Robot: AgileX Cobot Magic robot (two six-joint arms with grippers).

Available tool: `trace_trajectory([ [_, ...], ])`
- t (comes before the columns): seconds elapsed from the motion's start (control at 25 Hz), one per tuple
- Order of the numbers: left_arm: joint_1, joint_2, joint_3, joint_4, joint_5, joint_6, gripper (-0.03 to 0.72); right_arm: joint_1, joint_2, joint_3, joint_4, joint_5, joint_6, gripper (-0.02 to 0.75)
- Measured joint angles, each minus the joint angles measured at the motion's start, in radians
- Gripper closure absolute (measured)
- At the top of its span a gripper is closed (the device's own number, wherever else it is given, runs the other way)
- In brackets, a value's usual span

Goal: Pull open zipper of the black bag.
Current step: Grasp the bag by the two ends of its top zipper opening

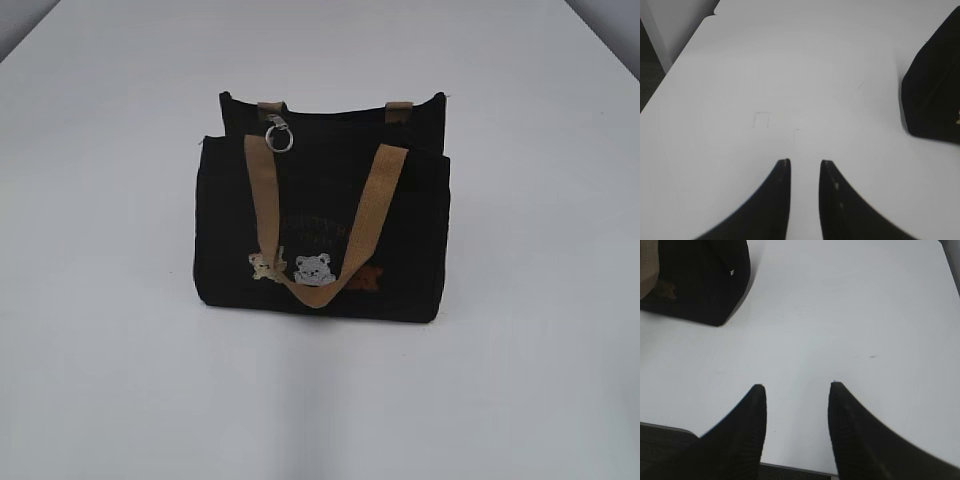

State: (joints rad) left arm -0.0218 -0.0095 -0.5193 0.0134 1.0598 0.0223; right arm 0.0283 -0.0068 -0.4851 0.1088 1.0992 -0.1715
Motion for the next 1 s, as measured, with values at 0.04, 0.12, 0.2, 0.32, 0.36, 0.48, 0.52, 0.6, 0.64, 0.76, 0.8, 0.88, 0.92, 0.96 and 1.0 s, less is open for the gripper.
trace_trajectory([
  [0.04, 0.000, 0.000, 0.000, 0.000, 0.000, 0.000, 0.545, 0.000, 0.000, 0.000, 0.000, 0.000, 0.000, 0.411],
  [0.12, 0.000, 0.000, 0.000, 0.000, 0.000, 0.000, 0.545, 0.000, 0.000, 0.000, 0.000, 0.000, 0.000, 0.411],
  [0.2, 0.000, 0.000, 0.000, 0.000, 0.000, 0.000, 0.545, 0.000, 0.000, 0.000, 0.000, 0.000, 0.000, 0.411],
  [0.32, 0.000, 0.000, 0.000, 0.000, 0.000, 0.000, 0.545, 0.000, 0.000, 0.000, 0.000, 0.000, 0.000, 0.411],
  [0.36, 0.000, 0.000, 0.000, 0.000, 0.000, 0.000, 0.545, 0.000, 0.000, 0.000, 0.000, 0.000, 0.000, 0.411],
  [0.48, 0.000, 0.000, 0.000, 0.000, 0.000, 0.000, 0.545, 0.000, 0.000, 0.000, 0.000, 0.000, 0.000, 0.411],
  [0.52, 0.000, 0.000, 0.000, 0.000, 0.000, 0.000, 0.545, 0.000, 0.000, 0.000, 0.000, 0.000, 0.000, 0.411],
  [0.6, 0.000, 0.000, 0.000, 0.000, 0.000, 0.000, 0.545, 0.000, 0.000, 0.000, 0.000, 0.000, 0.000, 0.411],
  [0.64, 0.000, 0.000, 0.000, 0.000, 0.000, 0.000, 0.545, 0.000, 0.000, 0.000, 0.000, 0.000, 0.000, 0.411],
  [0.76, 0.000, 0.000, 0.000, 0.000, 0.000, 0.000, 0.545, 0.000, 0.000, 0.000, 0.000, 0.000, 0.000, 0.411],
  [0.8, 0.000, 0.000, 0.000, 0.000, 0.000, 0.000, 0.545, 0.000, 0.000, 0.000, 0.000, 0.000, 0.000, 0.411],
  [0.88, 0.000, 0.000, 0.000, 0.000, 0.000, 0.000, 0.545, 0.000, 0.000, 0.000, 0.000, 0.000, 0.000, 0.411],
  [0.92, 0.000, 0.000, 0.000, -0.001, 0.000, 0.000, 0.545, 0.000, 0.000, 0.000, 0.000, 0.000, 0.000, 0.411],
  [0.96, 0.000, 0.000, 0.000, -0.004, 0.000, 0.000, 0.545, 0.000, 0.000, 0.000, 0.000, 0.000, 0.000, 0.411],
  [1.0, 0.000, 0.000, 0.000, -0.013, 0.000, 0.000, 0.545, 0.000, 0.000, 0.000, 0.000, 0.000, 0.000, 0.411],
])
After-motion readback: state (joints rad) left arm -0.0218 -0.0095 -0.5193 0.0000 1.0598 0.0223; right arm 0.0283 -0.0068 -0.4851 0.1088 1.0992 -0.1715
